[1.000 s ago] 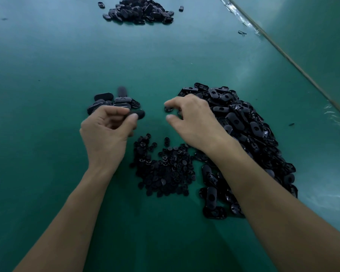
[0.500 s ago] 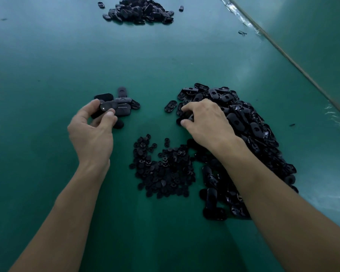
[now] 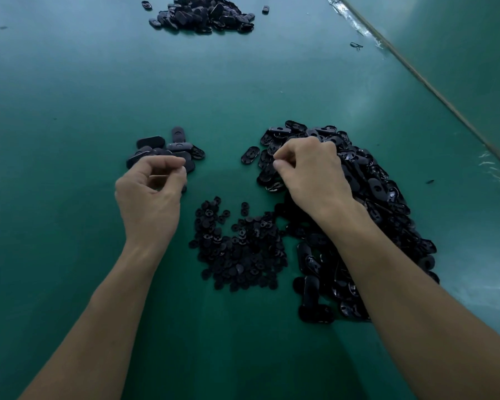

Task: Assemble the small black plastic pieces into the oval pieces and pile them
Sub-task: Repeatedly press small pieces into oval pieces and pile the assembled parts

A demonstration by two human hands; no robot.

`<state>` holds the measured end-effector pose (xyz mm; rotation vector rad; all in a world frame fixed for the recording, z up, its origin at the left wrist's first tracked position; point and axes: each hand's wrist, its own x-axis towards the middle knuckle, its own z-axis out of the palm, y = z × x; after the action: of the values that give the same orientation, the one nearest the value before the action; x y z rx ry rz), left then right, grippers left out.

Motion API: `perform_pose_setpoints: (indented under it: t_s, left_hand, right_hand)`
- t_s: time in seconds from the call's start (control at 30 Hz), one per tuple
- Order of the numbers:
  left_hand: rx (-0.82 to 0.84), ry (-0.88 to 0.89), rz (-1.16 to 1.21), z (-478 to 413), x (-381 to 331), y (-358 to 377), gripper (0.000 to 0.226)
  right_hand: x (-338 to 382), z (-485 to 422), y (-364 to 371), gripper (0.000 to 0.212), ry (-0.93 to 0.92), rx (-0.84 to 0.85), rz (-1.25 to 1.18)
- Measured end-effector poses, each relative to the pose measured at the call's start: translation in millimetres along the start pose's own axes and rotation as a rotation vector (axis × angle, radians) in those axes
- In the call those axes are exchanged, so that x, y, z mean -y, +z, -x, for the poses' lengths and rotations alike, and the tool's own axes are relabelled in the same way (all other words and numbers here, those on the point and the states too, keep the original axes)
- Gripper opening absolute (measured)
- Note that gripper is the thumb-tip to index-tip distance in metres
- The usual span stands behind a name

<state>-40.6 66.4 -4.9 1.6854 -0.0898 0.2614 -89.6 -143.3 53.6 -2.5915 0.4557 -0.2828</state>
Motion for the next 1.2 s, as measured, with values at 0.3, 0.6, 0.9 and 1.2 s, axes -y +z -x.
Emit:
perform_pose_setpoints:
  t_s: [0.3,0.6,0.9,1.2]
  left_hand:
    - [0.064,0.004,0.113,9,-12,3,0.017]
    - [0.239,-0.078,0.250,12,-12,5,0.009]
    - [0.309,-0.120,0.380,15,-17,7,0.005]
    - [0.307,-0.087,0.356,13,-12,8,0.012]
  right_hand:
    - [11,2,7,0.018,-0.155,-0.168,-0.183]
    - [36,20,20,0.008,-0.336,0.095,-0.584]
    - [35,18,17,0.016,-0.295,0.098,-0.580]
    - [28,17,14,0.004,-0.159,0.203,-0.522]
